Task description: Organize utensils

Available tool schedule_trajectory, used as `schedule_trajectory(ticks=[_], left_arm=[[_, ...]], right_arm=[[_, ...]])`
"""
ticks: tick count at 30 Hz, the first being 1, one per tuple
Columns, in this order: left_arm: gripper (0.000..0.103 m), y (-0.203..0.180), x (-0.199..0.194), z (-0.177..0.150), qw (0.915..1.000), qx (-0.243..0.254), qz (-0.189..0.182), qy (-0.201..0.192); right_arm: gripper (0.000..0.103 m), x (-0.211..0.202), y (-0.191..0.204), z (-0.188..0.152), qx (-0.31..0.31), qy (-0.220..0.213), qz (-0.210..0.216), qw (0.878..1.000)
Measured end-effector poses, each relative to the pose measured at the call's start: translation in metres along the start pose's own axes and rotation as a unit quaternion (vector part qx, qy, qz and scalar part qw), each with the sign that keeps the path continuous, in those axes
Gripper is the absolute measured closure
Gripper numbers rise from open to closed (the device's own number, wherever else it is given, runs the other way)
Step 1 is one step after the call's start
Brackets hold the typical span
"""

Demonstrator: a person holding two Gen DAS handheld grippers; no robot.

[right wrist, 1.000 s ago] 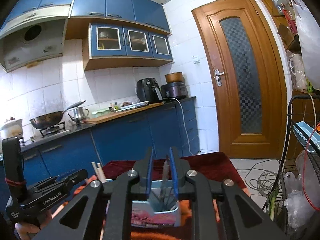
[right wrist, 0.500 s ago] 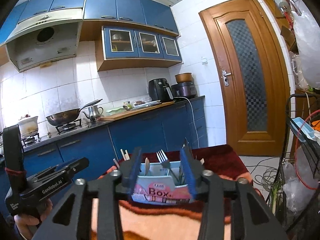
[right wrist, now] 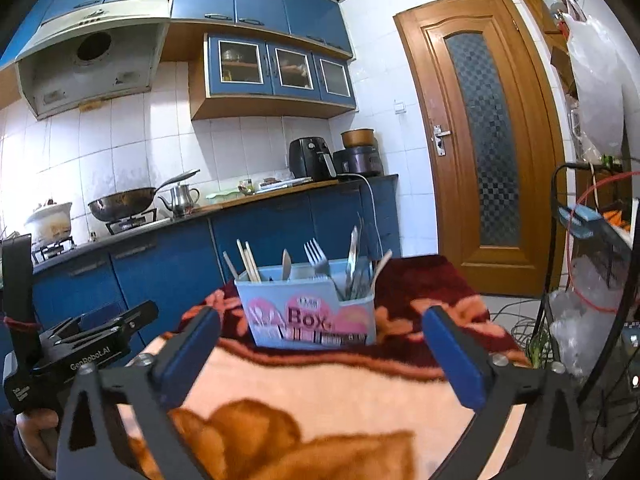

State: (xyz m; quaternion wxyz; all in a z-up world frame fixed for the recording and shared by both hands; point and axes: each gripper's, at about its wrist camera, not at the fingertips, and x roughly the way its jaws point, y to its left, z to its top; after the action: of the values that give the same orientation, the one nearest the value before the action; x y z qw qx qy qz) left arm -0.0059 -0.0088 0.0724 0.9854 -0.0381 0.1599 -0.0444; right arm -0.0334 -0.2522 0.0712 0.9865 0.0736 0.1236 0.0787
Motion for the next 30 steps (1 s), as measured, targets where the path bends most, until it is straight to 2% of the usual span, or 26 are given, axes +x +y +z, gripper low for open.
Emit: schedule_trajectory(ticks=[6,14,19,30], left_arm=[[0.024,0.002,0.015,-0.033,0.9995,0.012,0.018,0.024],[0.024,0.000,0.024,-0.055,0.9992,0.015,0.033,0.019],[0.024,-0.001,0.033,-0.061,0.9985,0.010,0.034,0.041],[0.024,-0.008,0.033,-0.066,0.9980,0.030,0.042,0.037]], right_arm=[[0.000,0.011,-0.005,-0.033,-0.003,0.023,-0.018,1.000],[0.000,0.020,-0.007,-0.065,-0.053,0.016,-0.058,0.997],[0.000,0.021,-0.008,-0.067,-0.057,0.010,-0.062,0.996],[0.000,0.020,-0.011,-0.068,-0.047,0.011,-0.056,0.997]])
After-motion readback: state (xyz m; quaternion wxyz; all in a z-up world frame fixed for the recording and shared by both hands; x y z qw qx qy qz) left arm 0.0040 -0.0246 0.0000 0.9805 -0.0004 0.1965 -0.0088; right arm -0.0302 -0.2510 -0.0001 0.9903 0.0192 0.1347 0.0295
